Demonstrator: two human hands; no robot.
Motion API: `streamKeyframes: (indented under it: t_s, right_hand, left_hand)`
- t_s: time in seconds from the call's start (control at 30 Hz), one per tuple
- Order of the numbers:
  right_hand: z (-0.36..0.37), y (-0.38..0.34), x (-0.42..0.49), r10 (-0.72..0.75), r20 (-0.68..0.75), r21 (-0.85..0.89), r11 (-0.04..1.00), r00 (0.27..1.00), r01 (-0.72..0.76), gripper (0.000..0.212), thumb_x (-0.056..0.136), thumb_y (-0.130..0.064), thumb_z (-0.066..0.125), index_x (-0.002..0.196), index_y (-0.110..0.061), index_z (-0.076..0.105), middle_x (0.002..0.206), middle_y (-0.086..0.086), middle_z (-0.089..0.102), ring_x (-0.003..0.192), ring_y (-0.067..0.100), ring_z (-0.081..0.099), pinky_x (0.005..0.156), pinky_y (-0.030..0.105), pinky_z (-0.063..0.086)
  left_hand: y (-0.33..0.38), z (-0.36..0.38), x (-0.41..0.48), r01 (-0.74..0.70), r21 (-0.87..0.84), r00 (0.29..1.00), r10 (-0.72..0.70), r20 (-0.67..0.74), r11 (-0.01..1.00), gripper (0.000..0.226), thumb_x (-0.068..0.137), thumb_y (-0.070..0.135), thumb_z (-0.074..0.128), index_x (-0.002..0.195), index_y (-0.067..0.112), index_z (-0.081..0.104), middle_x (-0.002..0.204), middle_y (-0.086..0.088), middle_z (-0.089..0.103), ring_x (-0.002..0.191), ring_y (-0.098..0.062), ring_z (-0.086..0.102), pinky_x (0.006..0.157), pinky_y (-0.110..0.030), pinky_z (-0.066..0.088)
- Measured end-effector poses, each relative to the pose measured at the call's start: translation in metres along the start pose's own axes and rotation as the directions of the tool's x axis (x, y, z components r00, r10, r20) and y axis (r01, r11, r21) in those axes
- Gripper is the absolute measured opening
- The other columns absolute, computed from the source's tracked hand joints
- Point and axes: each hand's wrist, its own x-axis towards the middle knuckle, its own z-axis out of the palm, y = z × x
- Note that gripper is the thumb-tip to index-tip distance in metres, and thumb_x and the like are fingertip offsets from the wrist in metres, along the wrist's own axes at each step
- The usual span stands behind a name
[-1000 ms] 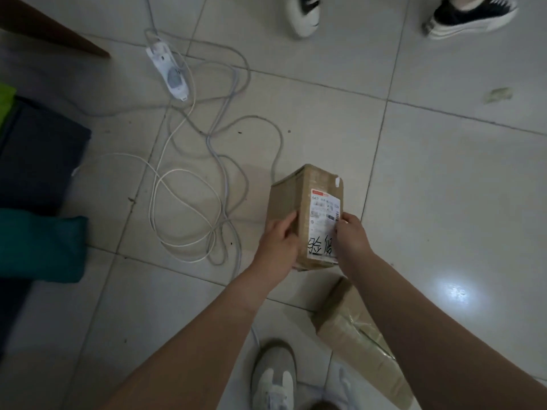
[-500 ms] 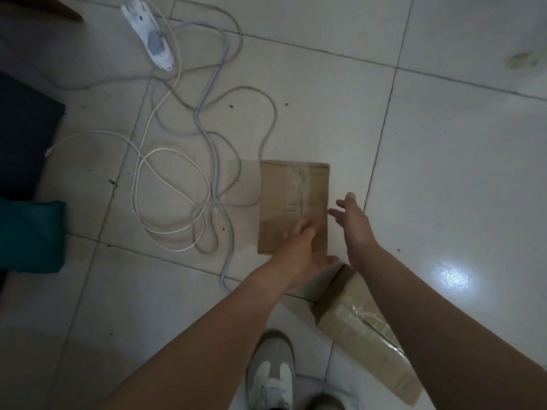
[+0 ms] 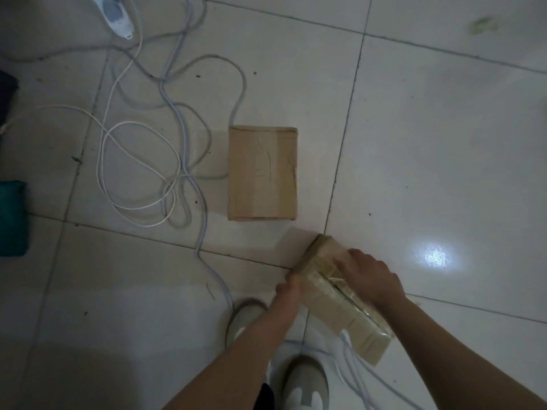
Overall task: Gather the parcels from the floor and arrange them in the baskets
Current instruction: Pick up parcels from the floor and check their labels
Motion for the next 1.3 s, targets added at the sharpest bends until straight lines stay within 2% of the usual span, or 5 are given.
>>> streamKeyframes:
  t_s: [0.3, 0.43, 0.57, 0.93, 1.3]
  right_hand:
    - [-0.041, -0.003, -0.054, 0.182, -0.182, 0.796, 0.605, 0.966, 0.036, 0.057, 0.101, -0.058, 0.029, 0.131, -0.016, 0.053, 0.127, 0.008, 0.06, 0.113, 0.025, 0.056, 0.101, 0.043, 0.044]
    - [-0.105, -0.029, -0.09, 0.202, -0.239, 0.931, 0.326, 0.95, 0.164, 0.051, 0.1, -0.056, 0.033, 0.124, -0.017, 0.055, 0.114, 0.002, 0.064, 0.109, 0.021, 0.06, 0.096, 0.042, 0.048]
    - [-0.186, -0.068, -0.131, -0.021, -0.275, 0.9, 0.348, 0.961, 0.265, 0.063, 0.081, -0.067, 0.059, 0.122, -0.026, 0.035, 0.119, 0.005, 0.052, 0.104, 0.018, 0.057, 0.086, 0.038, 0.049]
    - [-0.246, -0.102, -0.174, -0.392, -0.215, 0.914, 0.243, 0.894, 0.326, 0.057, 0.075, -0.06, 0.061, 0.126, -0.039, 0.045, 0.121, -0.004, 0.068, 0.116, 0.017, 0.063, 0.104, 0.052, 0.046]
    - [-0.222, -0.105, -0.16, -0.337, -0.062, 0.995, 0.055, 0.939, 0.085, 0.028, 0.099, -0.029, 0.054, 0.125, -0.022, 0.057, 0.11, 0.006, 0.074, 0.086, 0.021, 0.072, 0.075, 0.036, 0.058]
  left_hand:
    - [0.035, 0.007, -0.121, -0.739, 0.261, 0.65, 0.759, 0.034, 0.621, 0.036, 0.093, 0.024, 0.064, 0.124, 0.037, 0.052, 0.12, 0.0, 0.049, 0.111, -0.008, 0.051, 0.099, -0.025, 0.043]
    - [0.096, -0.001, -0.203, -0.58, 0.442, 0.792, 0.601, 0.108, 0.685, 0.108, 0.06, 0.08, 0.061, 0.15, 0.032, 0.026, 0.153, 0.0, 0.032, 0.138, -0.017, 0.035, 0.115, -0.043, 0.028]
    - [0.139, 0.002, -0.259, -0.639, 0.205, 0.769, 0.622, 0.15, 0.741, 0.071, 0.071, 0.085, 0.044, 0.096, 0.024, 0.069, 0.085, 0.007, 0.077, 0.078, -0.008, 0.073, 0.087, -0.036, 0.055]
    - [0.178, -0.027, -0.295, -0.781, -0.061, 0.622, 0.783, 0.009, 0.621, 0.025, 0.103, 0.022, 0.048, 0.125, 0.015, 0.058, 0.117, -0.007, 0.067, 0.086, -0.012, 0.068, 0.058, -0.019, 0.054]
    - [0.167, -0.061, -0.26, -0.629, -0.067, 0.777, 0.628, -0.041, 0.775, 0.077, 0.065, 0.075, 0.069, 0.127, 0.03, 0.057, 0.117, 0.009, 0.069, 0.105, -0.012, 0.067, 0.094, -0.038, 0.053]
